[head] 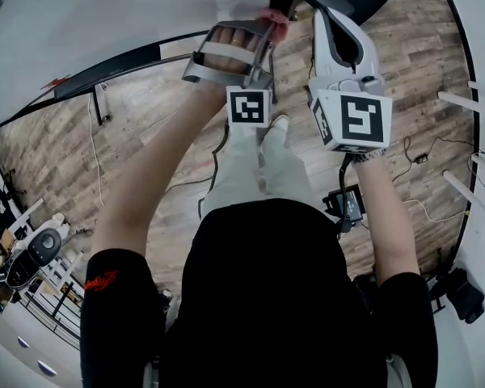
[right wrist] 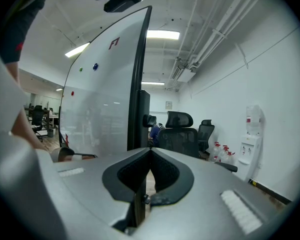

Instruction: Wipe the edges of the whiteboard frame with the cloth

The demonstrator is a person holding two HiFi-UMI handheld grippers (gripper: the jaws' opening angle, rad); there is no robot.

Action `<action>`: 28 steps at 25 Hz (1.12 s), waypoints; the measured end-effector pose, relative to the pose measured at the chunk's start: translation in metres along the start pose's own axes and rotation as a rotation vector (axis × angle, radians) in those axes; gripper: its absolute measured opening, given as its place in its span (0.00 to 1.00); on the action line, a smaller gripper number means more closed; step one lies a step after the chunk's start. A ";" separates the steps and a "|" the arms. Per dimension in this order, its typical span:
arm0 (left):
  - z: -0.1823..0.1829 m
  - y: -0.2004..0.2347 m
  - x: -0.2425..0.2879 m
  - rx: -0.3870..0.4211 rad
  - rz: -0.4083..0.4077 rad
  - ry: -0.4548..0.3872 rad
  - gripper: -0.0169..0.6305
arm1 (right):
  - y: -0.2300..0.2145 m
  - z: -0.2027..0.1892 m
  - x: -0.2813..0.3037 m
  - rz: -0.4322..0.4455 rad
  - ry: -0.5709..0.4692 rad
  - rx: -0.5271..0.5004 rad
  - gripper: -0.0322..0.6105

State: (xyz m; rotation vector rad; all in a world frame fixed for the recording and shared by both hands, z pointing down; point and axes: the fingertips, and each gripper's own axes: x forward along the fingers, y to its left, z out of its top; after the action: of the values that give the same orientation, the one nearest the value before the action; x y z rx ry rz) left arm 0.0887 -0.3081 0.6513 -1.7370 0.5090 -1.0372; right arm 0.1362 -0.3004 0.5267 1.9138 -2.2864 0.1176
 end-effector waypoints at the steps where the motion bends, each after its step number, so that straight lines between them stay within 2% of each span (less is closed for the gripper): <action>1: 0.000 -0.002 0.001 -0.001 -0.005 0.000 0.09 | 0.000 -0.002 0.000 -0.001 0.003 0.001 0.05; 28: -0.012 -0.056 0.027 0.015 -0.099 0.011 0.09 | -0.009 -0.044 0.003 -0.034 0.074 0.028 0.05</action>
State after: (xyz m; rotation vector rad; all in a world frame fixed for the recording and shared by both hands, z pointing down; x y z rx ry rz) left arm 0.0865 -0.3123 0.7142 -1.7585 0.4250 -1.1181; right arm 0.1475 -0.2979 0.5702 1.9268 -2.2156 0.2139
